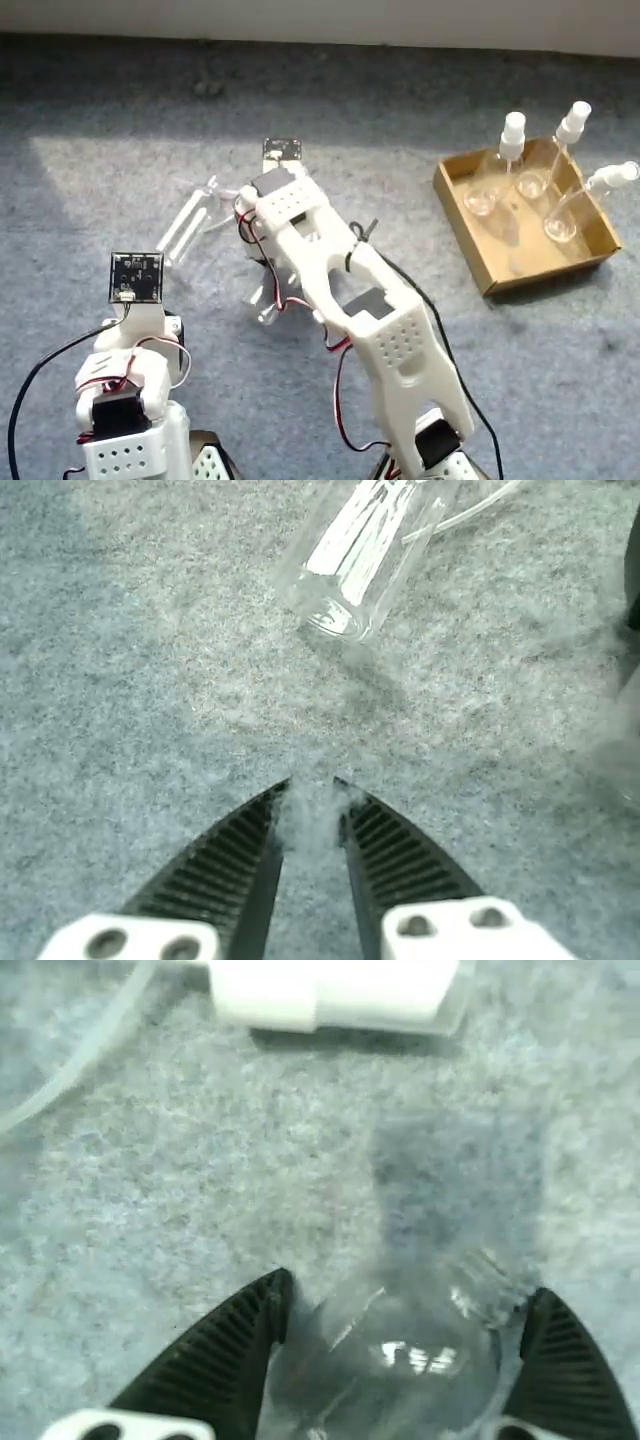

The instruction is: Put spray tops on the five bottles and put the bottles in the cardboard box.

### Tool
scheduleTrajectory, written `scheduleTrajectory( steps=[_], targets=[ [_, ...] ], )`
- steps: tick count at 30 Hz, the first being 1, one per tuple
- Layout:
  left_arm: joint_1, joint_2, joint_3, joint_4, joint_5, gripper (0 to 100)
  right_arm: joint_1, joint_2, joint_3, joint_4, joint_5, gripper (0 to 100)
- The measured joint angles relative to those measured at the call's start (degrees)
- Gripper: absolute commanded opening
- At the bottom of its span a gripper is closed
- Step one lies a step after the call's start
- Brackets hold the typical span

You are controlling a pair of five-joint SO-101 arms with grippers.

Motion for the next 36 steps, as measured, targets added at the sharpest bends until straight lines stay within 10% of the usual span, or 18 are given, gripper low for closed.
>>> scheduleTrajectory(
  steps=[9,18,28,36],
  targets=[
    [0.0,0.0,0.0,0.0,0.0,3,2.73,0.0,-0.09,6.51,9.76,8.8],
    [0.0,0.0,0.0,0.0,0.0,3,6.68,0.09,0.0,10.55,15.38,8.7],
    [0.0,0.0,0.0,0.0,0.0,3,12.75,0.0,0.09,17.23,44.04,8.8],
    [0.0,0.0,0.0,0.0,0.0,3,15.65,-0.35,0.09,15.47,46.86,8.8]
  ],
)
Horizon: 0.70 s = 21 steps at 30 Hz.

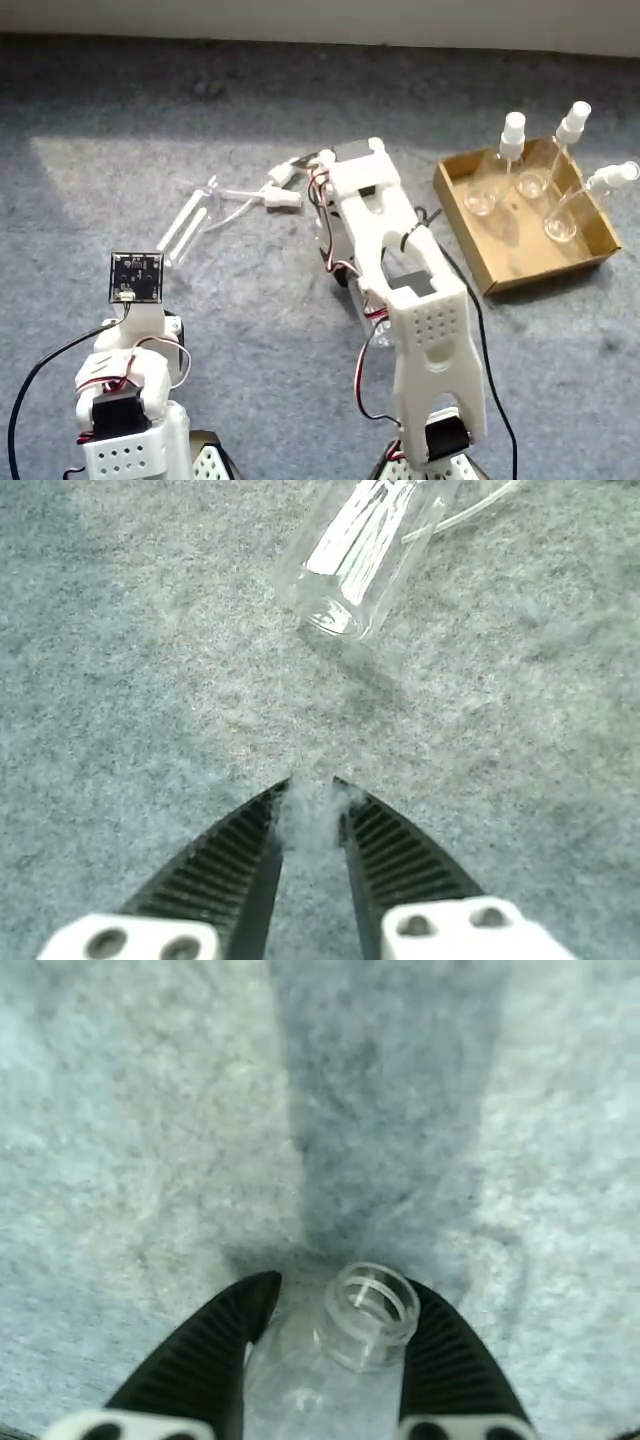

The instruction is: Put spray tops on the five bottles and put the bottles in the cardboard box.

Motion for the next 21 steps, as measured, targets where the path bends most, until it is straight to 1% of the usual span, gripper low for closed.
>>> scheduleTrajectory(
  steps=[3,4,8,10,16,21],
  targets=[
    [0.0,0.0,0.0,0.0,0.0,3,0.88,0.0,0.0,-0.09,0.26,9.1],
    [0.0,0.0,0.0,0.0,0.0,3,1.32,0.0,0.0,-0.09,0.62,10.6],
    [0.0,0.0,0.0,0.0,0.0,3,2.81,0.0,0.0,-0.09,5.8,27.7],
    [0.0,0.0,0.0,0.0,0.0,3,3.16,0.0,0.0,-0.09,7.3,32.7],
    [0.62,0.0,1.93,-0.97,0.0,3,3.43,-0.97,0.0,-0.09,8.0,33.6],
    [1.49,0.0,2.46,-2.2,0.0,3,3.96,-8.09,-2.99,2.9,8.0,33.6]
  ],
)
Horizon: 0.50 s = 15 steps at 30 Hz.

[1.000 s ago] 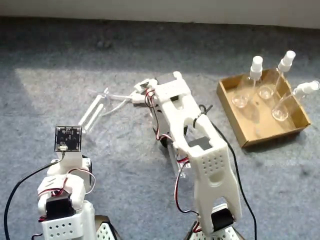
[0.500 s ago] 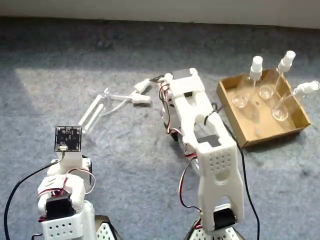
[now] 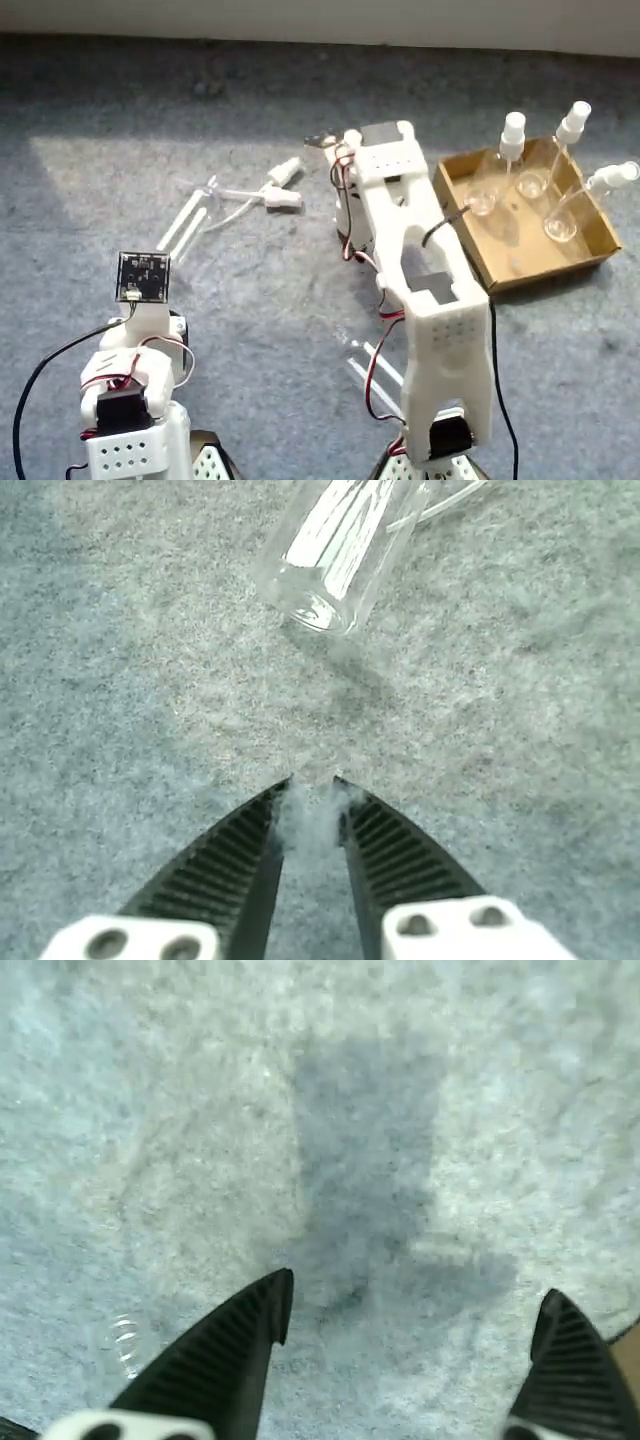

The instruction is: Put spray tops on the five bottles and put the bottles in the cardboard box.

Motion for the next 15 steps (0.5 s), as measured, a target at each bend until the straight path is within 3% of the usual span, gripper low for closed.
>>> scheduleTrajectory(
  steps=[6,15],
  targets=[
    [0.0,0.0,0.0,-0.09,0.0,3,0.0,-11.96,0.97,1.05,-0.44,33.6],
    [0.0,0.0,0.0,-0.09,0.0,3,-4.92,-30.86,22.15,1.14,-0.7,33.6]
  ],
)
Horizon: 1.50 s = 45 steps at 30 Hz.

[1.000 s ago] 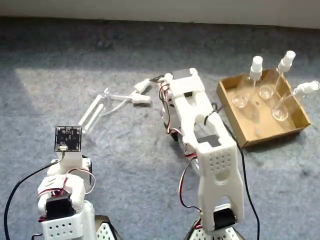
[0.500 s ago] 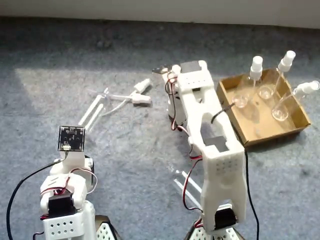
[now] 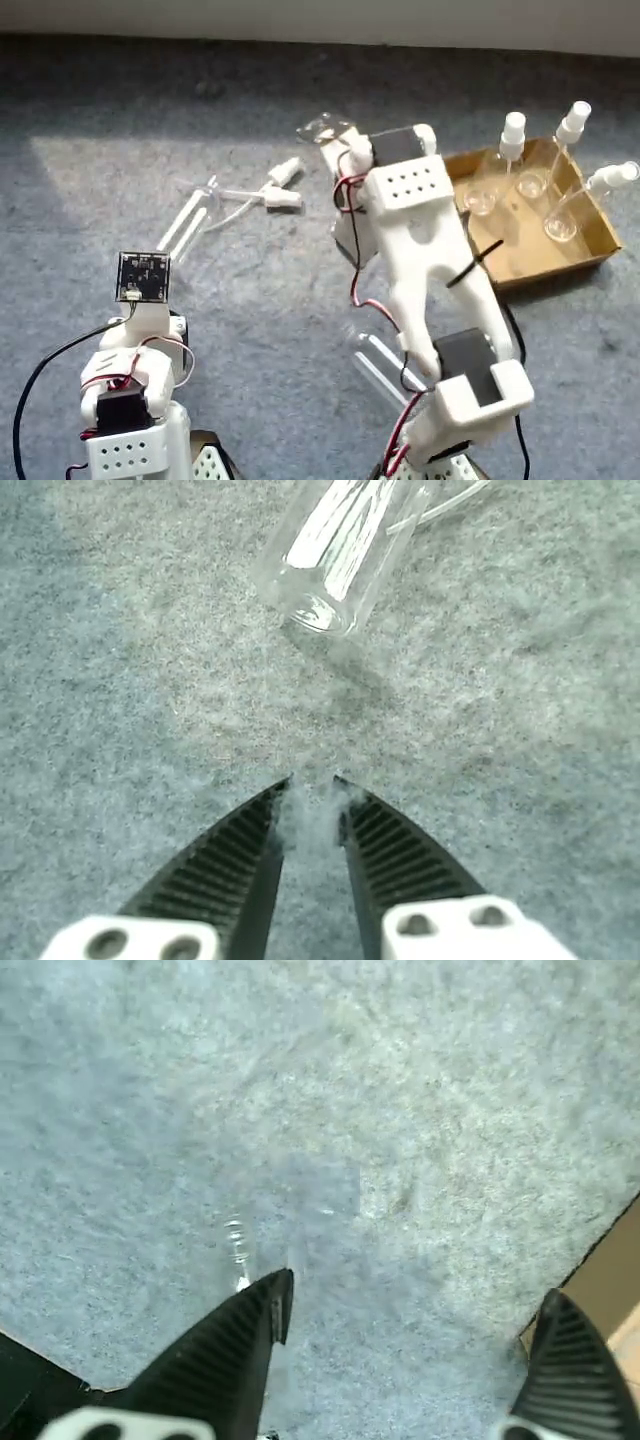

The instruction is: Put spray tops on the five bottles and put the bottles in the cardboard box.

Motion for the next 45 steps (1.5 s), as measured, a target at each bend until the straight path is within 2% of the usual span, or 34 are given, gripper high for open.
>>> scheduleTrajectory(
  steps=[10,20,29,35,45],
  targets=[
    [0.0,0.0,0.18,0.0,0.0,3,-2.81,-24.88,17.32,0.0,-0.09,33.6],
    [0.0,0.0,0.18,0.0,0.0,3,-2.81,-34.81,37.27,-1.76,-0.09,33.8],
    [0.0,0.0,0.18,0.0,0.0,3,-2.9,-41.32,56.26,-15.03,-0.09,33.8],
    [0.0,0.0,0.18,0.0,0.0,3,-7.82,-45.89,67.52,-25.14,-0.09,33.8],
    [0.0,0.0,0.18,0.0,0.0,3,-8.88,-46.77,73.67,-36.13,-0.18,33.8]
  ],
)
